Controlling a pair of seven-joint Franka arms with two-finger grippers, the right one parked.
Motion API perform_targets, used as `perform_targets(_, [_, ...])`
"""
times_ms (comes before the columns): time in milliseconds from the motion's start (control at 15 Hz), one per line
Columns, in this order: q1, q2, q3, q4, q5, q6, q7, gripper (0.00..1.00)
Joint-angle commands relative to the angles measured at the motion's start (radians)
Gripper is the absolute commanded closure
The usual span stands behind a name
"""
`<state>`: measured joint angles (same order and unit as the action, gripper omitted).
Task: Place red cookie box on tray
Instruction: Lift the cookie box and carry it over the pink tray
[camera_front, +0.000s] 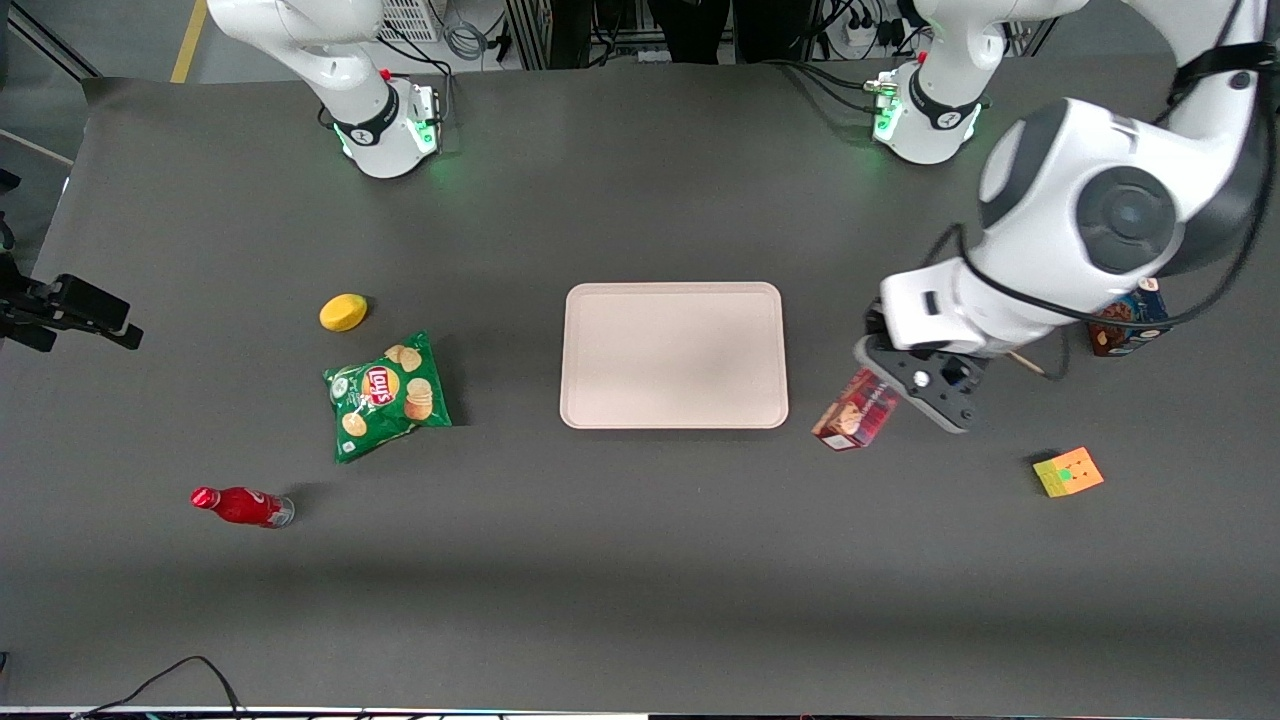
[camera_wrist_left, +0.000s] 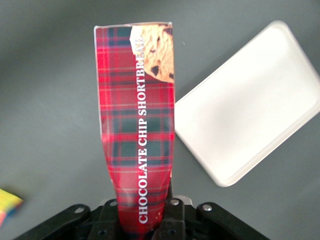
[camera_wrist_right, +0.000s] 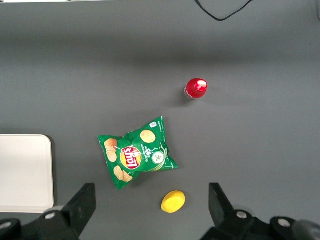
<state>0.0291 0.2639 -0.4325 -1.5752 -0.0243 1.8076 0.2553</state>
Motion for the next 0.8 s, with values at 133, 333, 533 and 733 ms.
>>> perform_targets(133, [-0.014,-0.006,-0.123,-0.026,-0.009,-0.016,-0.507,1.0])
perform_targets(333, [-0.053,-0.012,-0.161,-0.07,0.007,0.025,-0.719,1.0])
perform_targets(533, [-0.116,-0.032,-0.163,-0.202,0.05,0.174,-0.884,1.0])
perform_targets(733, [-0.124,-0.032,-0.163,-0.322,0.064,0.312,-0.886,1.0])
